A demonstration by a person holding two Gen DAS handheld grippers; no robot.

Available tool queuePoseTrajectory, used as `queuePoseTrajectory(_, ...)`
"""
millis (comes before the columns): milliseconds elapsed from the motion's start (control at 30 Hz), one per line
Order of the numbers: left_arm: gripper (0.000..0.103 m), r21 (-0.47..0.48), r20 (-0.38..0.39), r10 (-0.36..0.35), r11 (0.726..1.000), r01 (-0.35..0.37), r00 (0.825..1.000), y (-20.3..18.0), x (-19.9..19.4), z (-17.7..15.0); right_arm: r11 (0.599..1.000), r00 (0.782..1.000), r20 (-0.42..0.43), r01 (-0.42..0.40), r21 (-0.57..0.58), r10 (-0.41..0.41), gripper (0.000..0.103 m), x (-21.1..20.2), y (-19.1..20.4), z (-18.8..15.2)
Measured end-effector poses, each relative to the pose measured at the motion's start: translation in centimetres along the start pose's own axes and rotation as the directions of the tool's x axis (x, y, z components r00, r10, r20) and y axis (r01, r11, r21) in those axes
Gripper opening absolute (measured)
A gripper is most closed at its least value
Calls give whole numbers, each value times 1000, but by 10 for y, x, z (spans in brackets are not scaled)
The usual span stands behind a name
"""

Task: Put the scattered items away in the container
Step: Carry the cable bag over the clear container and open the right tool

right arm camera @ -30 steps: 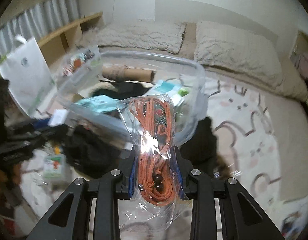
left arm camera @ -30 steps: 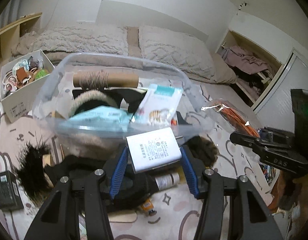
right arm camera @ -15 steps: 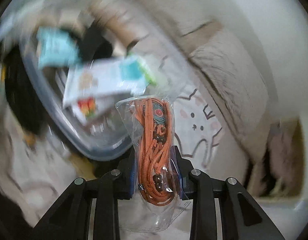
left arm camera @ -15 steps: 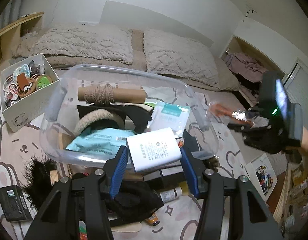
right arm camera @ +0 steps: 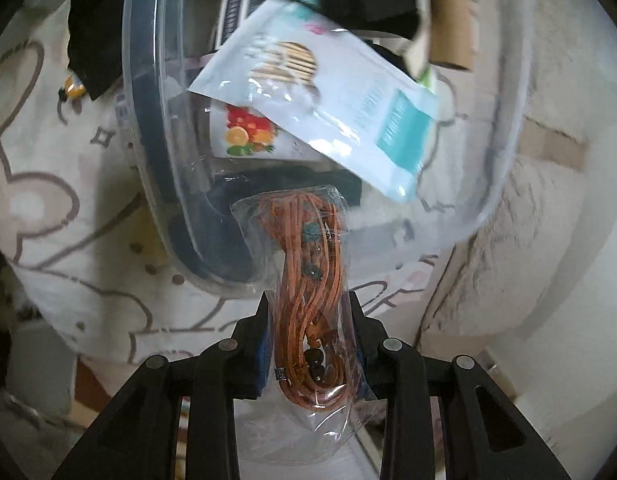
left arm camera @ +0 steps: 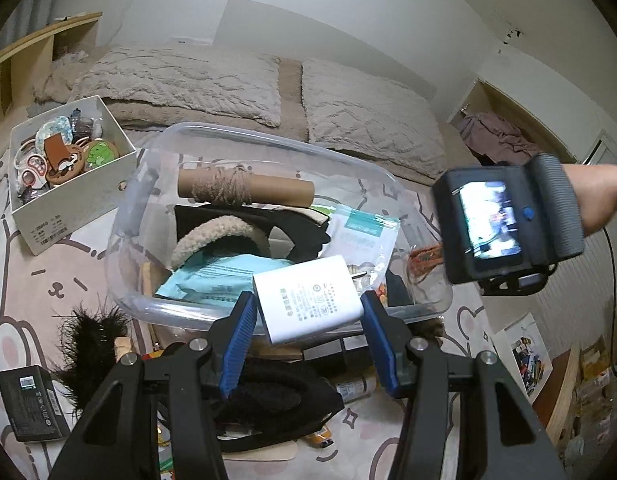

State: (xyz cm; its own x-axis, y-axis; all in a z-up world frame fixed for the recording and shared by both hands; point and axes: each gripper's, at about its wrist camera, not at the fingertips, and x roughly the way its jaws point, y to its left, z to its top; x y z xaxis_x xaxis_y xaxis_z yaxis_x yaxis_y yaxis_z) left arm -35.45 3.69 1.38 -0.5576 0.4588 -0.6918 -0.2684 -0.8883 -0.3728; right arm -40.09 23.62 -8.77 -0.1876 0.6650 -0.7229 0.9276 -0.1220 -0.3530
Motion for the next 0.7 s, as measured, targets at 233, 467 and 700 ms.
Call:
queuePoseTrajectory(233, 53, -35, -11, 7, 999, -7, 1000, 14, -1, -1, 998, 1000, -20, 18, -54, -19, 103, 9, -3, 21)
queuePoseTrajectory(467, 53, -43, -28, -4, 999, 3, 1000, 10, 9, 0, 991, 991, 131, -40, 128, 23, 103, -13, -26, 1)
queuePoseTrajectory(700, 53, -29, -44, -52, 998, 51, 998, -13, 27, 10, 906, 941, 338, -155, 394, 14, 103, -32, -38, -52)
